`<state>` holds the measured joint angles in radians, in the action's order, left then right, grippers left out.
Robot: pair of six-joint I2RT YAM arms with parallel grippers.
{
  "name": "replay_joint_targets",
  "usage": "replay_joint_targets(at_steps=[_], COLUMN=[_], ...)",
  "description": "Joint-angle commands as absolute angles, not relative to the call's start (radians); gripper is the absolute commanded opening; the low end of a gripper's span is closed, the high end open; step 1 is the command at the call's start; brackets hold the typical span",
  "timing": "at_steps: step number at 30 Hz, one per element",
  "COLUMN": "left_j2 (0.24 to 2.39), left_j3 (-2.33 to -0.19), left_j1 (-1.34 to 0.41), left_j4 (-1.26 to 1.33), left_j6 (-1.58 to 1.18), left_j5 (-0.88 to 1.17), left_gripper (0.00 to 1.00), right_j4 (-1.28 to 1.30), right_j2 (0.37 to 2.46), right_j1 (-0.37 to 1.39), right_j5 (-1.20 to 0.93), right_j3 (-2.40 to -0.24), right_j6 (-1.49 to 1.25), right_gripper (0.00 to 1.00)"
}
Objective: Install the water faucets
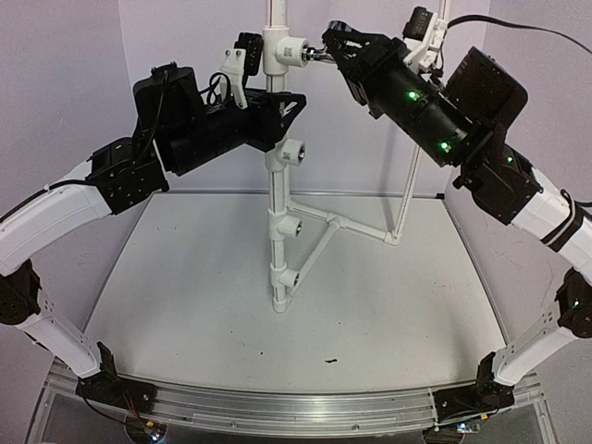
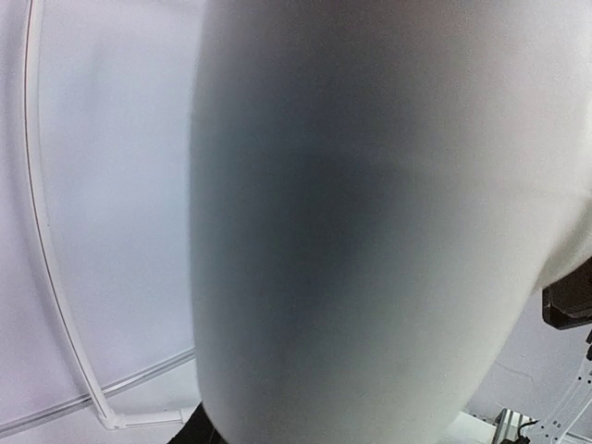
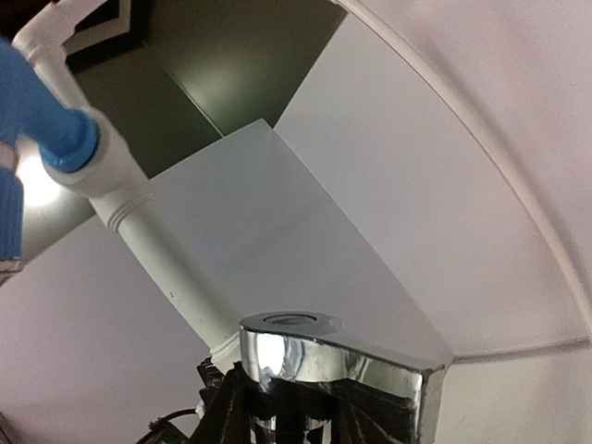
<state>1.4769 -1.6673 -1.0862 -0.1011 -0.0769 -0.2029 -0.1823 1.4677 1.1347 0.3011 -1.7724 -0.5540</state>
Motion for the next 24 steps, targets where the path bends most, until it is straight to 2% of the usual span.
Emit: replay_joint_targets(at_steps=[1, 3, 5, 7, 10, 12, 15, 18, 20, 22, 24], left_j2=[1.527, 1.518, 1.51, 1.512, 1.518, 1.523, 1.525, 1.525, 1.525, 1.528, 1.534], left_j3=[-1.555, -1.552, -1.547, -1.548, -1.548, -1.549, -1.554, -1.562, -1.563, -1.568, -1.574], left_j1=[-1.104, -1.104, -1.104, -1.104, -1.104, -1.104, -1.104, -1.104, -1.105, -1.104, -1.105], left_j4=[-0.48, -0.48, -0.48, -0.48, -0.48, -0.481, -0.485, -0.495, -0.502, -0.506, -0.509], left_j6=[-0.256, -0.258, -0.259, -0.255, -0.255, -0.253, -0.253, -0.255, -0.257, -0.259, -0.261], left_j5=[-0.157, -0.167, -0.179, -0.183, -0.181, -0.185, -0.189, -0.197, -0.203, -0.204, -0.2], left_gripper=[0.0, 0.0, 0.0, 0.0, 0.0, 0.0, 0.0, 0.0, 0.0, 0.0, 0.0], right_j4=[-0.182, -0.183, -0.183, -0.19, -0.186, -0.145, -0.093, 0.034, 0.135, 0.169, 0.154], right_j2=[1.376, 1.355, 1.336, 1.322, 1.275, 1.23, 1.147, 1.121, 1.123, 1.107, 1.087], right_j1=[1.057, 1.044, 1.039, 1.04, 1.04, 1.039, 1.04, 1.039, 1.039, 1.039, 1.04], right_j5=[0.603, 0.573, 0.531, 0.451, 0.325, 0.281, 0.227, 0.105, 0.069, 0.025, -0.036], right_j3=[-1.682, -1.651, -1.629, -1.628, -1.587, -1.552, -1.474, -1.491, -1.515, -1.489, -1.435], right_j6=[-0.844, -0.896, -0.89, -0.811, -0.71, -0.638, -0.46, -0.095, 0.181, 0.465, 0.723], right_gripper=[0.25, 0.4, 0.64, 0.81, 0.94, 0.98, 0.98, 0.98, 0.95, 0.9, 0.91])
